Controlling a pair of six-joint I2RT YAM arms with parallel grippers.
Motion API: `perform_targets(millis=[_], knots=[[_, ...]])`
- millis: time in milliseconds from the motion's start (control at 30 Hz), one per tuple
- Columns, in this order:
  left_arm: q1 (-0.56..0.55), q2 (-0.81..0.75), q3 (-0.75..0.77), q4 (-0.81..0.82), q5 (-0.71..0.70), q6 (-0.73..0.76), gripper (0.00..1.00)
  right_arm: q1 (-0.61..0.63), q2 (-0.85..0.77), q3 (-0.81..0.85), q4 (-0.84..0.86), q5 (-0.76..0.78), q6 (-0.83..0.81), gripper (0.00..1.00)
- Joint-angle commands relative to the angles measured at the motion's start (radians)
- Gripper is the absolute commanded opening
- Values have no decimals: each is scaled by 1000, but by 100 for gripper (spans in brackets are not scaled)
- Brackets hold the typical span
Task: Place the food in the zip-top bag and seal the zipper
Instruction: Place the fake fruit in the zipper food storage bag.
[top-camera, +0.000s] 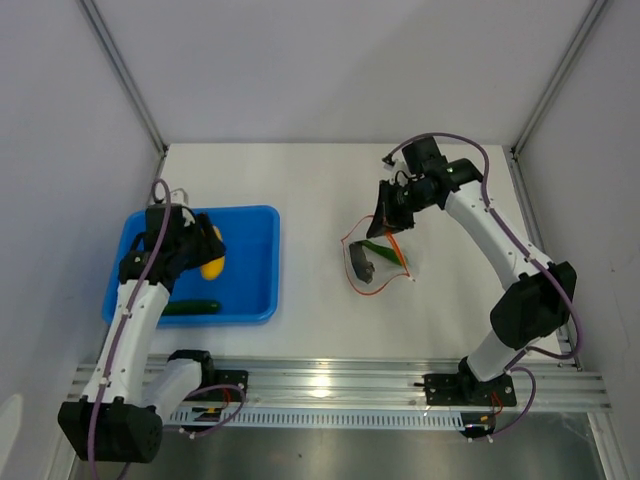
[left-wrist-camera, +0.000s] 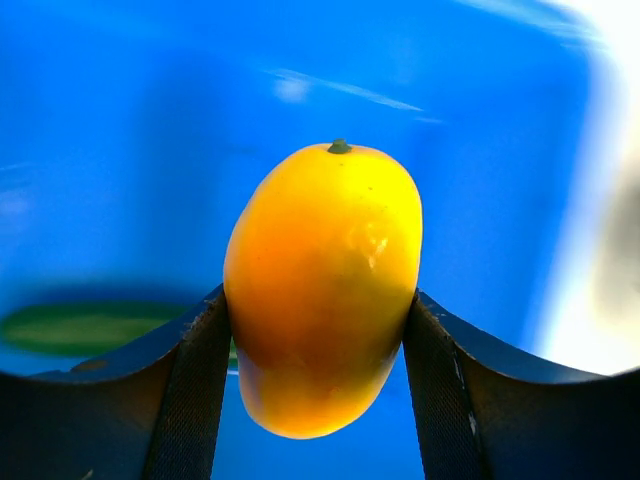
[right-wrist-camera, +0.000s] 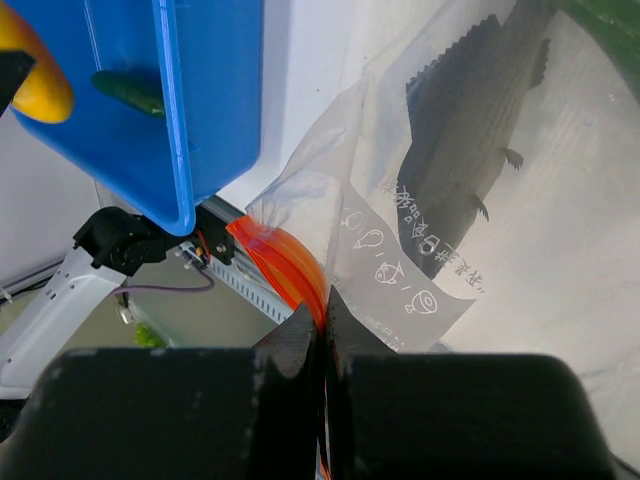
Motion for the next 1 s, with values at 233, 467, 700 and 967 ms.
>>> perform_targets(millis=[233,467,700,967], knots=[[-373,12,199,289,508,-305,1,18,62,108,-14,-56,16,0],[-594,174,282,538,661,-357,1,13,71,141,-13,-106,42,0],[-704,383,481,456,737,-328,1,-7,88,196,1,-130,63,0],[-708,469,506,358,721,-294,1,-15,70,185,26,-154,85,0]])
